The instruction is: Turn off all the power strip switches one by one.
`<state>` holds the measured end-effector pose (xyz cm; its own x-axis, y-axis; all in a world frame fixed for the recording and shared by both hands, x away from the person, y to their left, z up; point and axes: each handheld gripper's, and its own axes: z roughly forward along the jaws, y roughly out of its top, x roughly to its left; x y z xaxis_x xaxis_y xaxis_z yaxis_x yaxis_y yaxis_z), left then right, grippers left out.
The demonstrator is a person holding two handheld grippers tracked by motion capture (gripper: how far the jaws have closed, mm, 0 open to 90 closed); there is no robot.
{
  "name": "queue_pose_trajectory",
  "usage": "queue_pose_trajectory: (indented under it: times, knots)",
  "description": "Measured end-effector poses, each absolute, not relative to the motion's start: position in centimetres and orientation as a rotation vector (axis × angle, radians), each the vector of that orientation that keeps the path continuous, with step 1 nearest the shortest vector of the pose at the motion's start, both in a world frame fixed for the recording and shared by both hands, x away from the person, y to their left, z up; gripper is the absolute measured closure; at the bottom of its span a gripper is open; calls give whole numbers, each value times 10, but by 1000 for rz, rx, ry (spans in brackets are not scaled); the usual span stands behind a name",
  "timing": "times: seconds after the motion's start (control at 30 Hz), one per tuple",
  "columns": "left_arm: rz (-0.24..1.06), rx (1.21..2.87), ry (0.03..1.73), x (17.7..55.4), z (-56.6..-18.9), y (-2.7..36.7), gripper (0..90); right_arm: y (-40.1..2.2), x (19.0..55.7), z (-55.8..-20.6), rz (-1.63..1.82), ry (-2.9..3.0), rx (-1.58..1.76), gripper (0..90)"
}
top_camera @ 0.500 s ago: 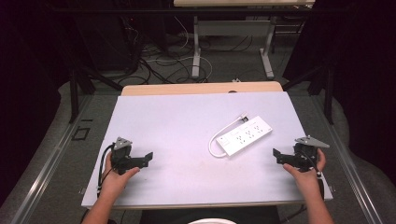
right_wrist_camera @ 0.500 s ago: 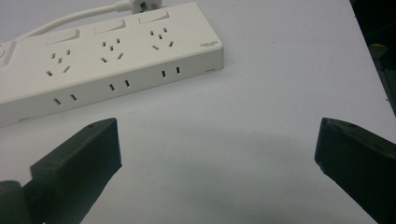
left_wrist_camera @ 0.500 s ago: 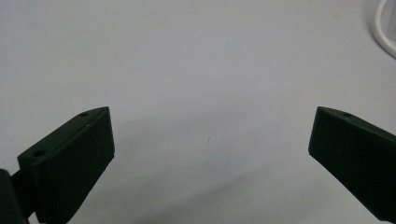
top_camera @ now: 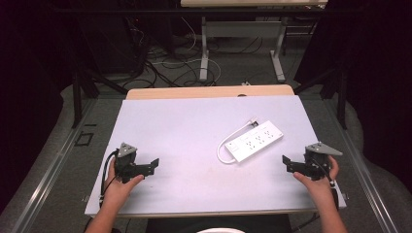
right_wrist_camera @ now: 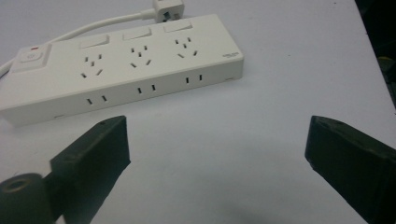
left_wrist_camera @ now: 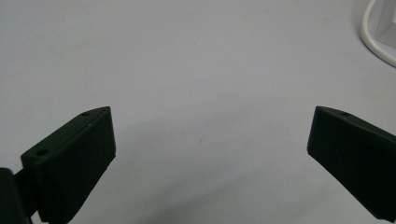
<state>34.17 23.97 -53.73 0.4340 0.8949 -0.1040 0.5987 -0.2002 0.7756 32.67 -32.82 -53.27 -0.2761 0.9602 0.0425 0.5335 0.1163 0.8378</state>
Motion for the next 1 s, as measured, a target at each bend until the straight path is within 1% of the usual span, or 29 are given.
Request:
queue_pose_trajectory:
  times: [0.2,0.3,0.4,0.67,1.0]
  knots:
    - [464,1905,1292,339,-534,238,40,-314,330,-525,1033,1980,1433,79]
    - [463,1912,1293,339,-534,239,40,-307,332,-521,1003,2030,1408,124]
    - [482,1902,1288,339,-535,239,40,-302,334,-516,999,2087,1379,148]
    - [478,1887,1293,338,-534,240,40,-291,342,-503,941,2204,1310,153]
    - [474,1897,1298,338,-536,241,40,-286,352,-498,831,2351,1202,180]
